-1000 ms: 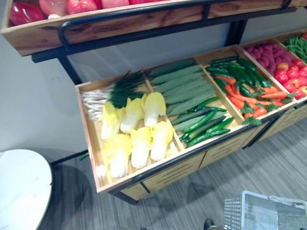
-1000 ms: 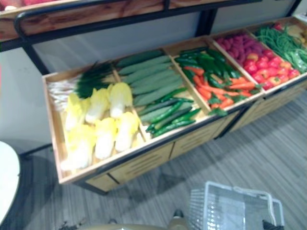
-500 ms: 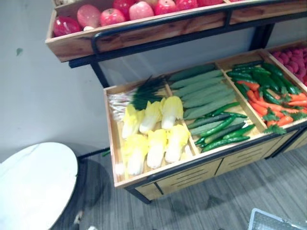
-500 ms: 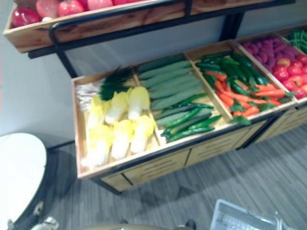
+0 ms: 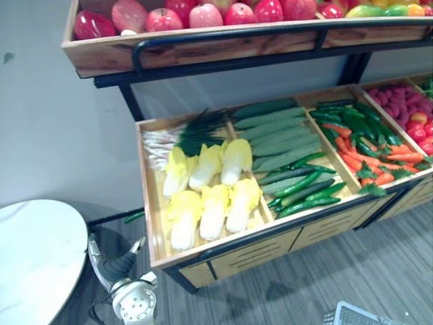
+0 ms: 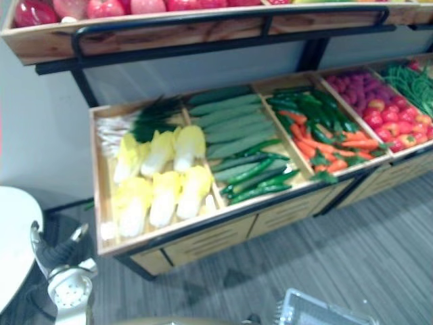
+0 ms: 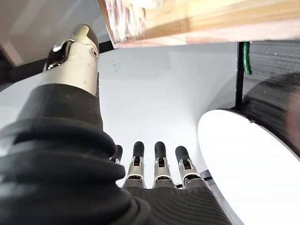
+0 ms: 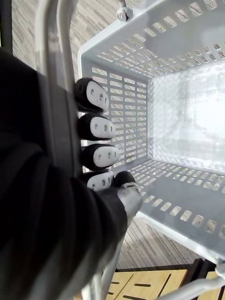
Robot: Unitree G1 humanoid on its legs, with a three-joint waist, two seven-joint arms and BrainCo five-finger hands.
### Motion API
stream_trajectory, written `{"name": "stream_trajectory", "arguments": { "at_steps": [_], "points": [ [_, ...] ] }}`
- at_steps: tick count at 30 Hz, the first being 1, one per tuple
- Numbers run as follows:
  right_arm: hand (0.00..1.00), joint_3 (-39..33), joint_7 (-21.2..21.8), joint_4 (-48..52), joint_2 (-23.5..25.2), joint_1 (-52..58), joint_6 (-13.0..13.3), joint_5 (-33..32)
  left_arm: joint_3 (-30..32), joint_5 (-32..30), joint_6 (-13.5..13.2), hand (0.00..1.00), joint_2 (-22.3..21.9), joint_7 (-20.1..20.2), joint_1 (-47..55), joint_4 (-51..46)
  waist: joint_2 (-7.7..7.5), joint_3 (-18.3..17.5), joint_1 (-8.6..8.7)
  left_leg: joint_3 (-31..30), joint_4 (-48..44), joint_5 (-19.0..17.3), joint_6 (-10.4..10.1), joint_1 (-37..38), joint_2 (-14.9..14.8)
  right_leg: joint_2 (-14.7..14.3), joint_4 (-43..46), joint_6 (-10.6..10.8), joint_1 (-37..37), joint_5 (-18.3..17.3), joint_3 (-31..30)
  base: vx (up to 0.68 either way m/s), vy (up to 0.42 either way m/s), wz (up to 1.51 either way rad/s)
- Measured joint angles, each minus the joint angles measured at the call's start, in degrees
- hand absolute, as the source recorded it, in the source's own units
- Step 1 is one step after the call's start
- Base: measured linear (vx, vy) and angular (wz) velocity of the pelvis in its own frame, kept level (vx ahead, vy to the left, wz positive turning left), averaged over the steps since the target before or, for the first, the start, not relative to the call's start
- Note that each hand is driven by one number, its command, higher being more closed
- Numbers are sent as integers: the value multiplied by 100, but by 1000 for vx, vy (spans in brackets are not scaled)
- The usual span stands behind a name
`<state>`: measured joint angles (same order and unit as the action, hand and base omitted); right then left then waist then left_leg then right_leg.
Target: Pick vegetable in the basket
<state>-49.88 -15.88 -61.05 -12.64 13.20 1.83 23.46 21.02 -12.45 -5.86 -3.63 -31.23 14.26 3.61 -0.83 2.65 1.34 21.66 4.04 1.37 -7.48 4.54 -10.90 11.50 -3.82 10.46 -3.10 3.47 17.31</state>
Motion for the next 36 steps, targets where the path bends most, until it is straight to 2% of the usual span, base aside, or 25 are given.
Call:
{"name": "stream_trajectory", "arguments": {
  "at_steps": [5, 6, 8, 21, 33, 36],
  "points": [
    [100, 322, 0, 219, -1, -122, 3, 153, -117, 0, 39, 0, -3, -45, -395, 495, 95, -51, 66, 229, -5, -71, -49, 94, -39, -54, 1, -17, 106, -10, -213, 56, -11, -25],
    [100, 346, 0, 235, -20, -166, 3, 160, -103, 1, 43, 0, 3, -50, -440, 607, 113, -49, 140, 271, -5, -74, -51, 147, -42, -61, 2, -26, 92, -15, -235, 47, -13, -14],
    [100, 430, 0, 239, -77, -230, 7, 212, -99, 3, 104, 0, 11, -51, -435, 686, 136, -58, 172, 315, -15, -104, -66, 193, -52, -77, 3, -36, 81, -22, -293, 35, -14, -15],
    [100, 804, -2, 380, -175, -231, 16, 360, -336, -2, 149, 0, 158, -45, -502, 1535, 217, -39, 188, 543, -21, -203, -130, 248, -89, -132, 3, -58, 194, -37, -488, -3, -18, -9],
    [100, 1007, -16, 390, -176, -296, 16, 358, -549, -4, 151, 0, 173, -35, -573, 1755, 214, -36, 196, 620, -21, -210, -137, 143, -91, -137, 49, -63, 380, -41, -550, -2, -14, -3],
    [100, 1022, -17, 390, -176, -346, 18, 355, -540, -4, 151, 0, 205, -45, -572, 1761, 211, -34, 255, 622, -23, -210, -137, 53, -91, -136, 66, -63, 475, -41, -565, 0, 0, 0]
  ]
}}
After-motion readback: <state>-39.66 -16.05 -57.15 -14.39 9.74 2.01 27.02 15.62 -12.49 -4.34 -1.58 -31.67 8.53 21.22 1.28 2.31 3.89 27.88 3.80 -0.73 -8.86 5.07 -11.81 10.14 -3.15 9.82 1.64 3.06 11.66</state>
